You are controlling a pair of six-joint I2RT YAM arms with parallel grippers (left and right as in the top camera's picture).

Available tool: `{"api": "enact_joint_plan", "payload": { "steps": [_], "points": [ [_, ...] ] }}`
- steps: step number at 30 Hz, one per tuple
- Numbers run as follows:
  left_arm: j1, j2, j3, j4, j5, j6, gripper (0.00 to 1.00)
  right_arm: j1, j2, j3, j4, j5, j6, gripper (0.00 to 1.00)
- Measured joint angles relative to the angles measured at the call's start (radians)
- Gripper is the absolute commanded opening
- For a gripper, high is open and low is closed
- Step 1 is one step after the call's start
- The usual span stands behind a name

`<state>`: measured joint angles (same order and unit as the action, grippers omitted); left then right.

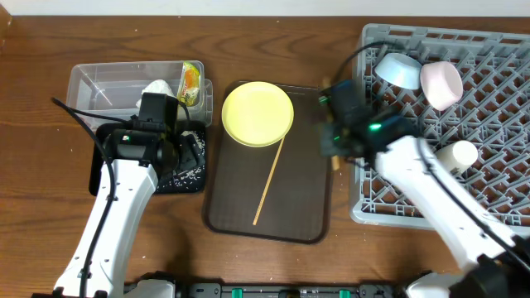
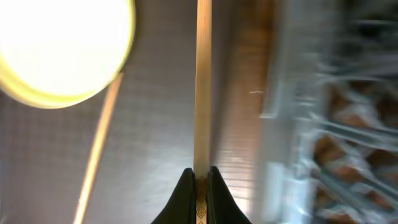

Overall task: Sort waste into correct bins and load items into the dishwasher rack
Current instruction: 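Carry the chopstick to the rack and release it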

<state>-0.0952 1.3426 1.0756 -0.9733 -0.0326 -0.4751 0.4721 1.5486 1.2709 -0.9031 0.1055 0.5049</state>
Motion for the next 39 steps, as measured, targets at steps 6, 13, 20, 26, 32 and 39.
{"api": "enact_joint_plan", "payload": {
  "steps": [6, 13, 20, 26, 32, 39],
  "points": [
    [0.000, 0.000, 0.000, 0.000, 0.000, 0.000, 0.88, -0.148, -0.005, -0.013, -0.070, 0.032, -0.019, 0.01],
    [0.000, 0.000, 0.000, 0.000, 0.000, 0.000, 0.88, -0.209, -0.005, -0.106, -0.051, 0.035, -0.042, 0.01],
    [0.000, 0.000, 0.000, 0.000, 0.000, 0.000, 0.88, -0.209, -0.004, -0.193, 0.016, -0.011, -0.101, 0.16],
    [0.000, 0.000, 0.000, 0.000, 0.000, 0.000, 0.88, -0.210, -0.004, -0.194, 0.021, -0.018, -0.128, 0.36],
    [0.000, 0.000, 0.000, 0.000, 0.000, 0.000, 0.88, -0.210, -0.012, -0.130, 0.021, -0.023, -0.149, 0.38],
    [0.000, 0.000, 0.000, 0.002, 0.000, 0.000, 0.89, -0.152, -0.055, -0.035, 0.167, -0.141, -0.161, 0.48]
  ]
}}
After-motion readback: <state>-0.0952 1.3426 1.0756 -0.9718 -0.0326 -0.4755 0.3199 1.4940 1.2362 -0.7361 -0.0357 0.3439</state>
